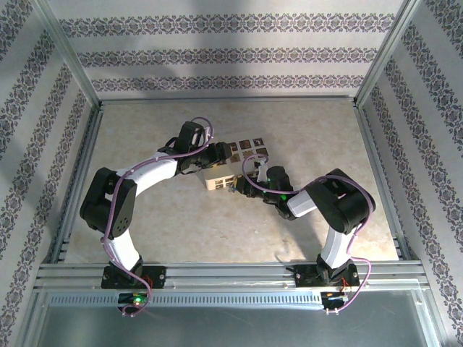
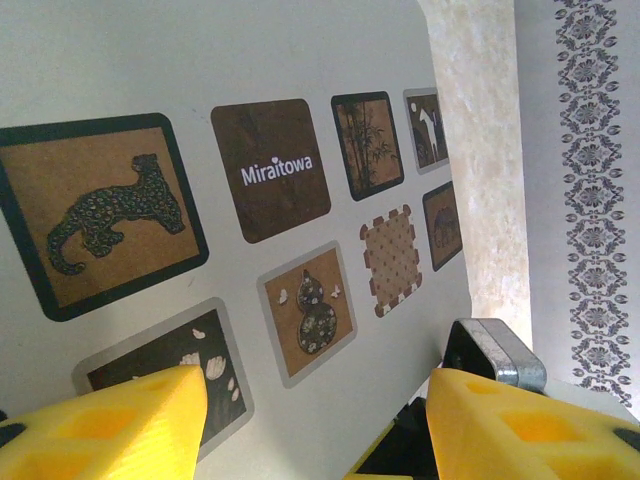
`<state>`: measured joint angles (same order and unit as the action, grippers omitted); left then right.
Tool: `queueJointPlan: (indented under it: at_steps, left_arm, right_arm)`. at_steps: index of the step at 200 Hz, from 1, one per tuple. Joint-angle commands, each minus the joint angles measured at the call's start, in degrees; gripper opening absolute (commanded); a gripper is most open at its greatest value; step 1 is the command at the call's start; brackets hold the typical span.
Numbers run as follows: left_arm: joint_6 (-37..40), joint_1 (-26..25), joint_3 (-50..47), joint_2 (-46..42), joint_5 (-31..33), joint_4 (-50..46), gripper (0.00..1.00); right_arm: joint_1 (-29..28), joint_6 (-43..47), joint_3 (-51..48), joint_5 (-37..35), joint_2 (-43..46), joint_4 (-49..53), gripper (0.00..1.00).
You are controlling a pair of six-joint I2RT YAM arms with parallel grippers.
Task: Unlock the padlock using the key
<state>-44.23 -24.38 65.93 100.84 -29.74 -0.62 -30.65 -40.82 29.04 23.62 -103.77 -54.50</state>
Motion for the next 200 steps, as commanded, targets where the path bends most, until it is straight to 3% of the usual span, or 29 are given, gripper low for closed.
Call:
queueJointPlan:
  at_steps: [1, 57, 135, 200]
  left_arm:
    - [-0.86, -0.14, 0.05, 0.75, 0.8, 2.16, 0.6]
    - [-0.86, 0.02, -0.02, 0.59, 1.0, 2.11, 0.6]
    - [-1.12, 0.12, -1.23, -0.67, 1.26, 1.98, 0.59]
    - [-2.33, -0.36, -6.01, -3.84, 1.96, 2.31, 0.59]
  right_arm:
    - [-0.9, -1.53, -0.37, 1.76, -1.8, 1.57, 0.3]
    - [-1.24, -1.57, -1.66, 0.55, -1.19, 2.62, 0.29]
    - [-1.6, -1.44, 0.57, -3.74, 0.78, 8.97, 0.08]
    - [-1.69, -4.48, 1.84, -8.3, 4.33, 15.78, 0.01]
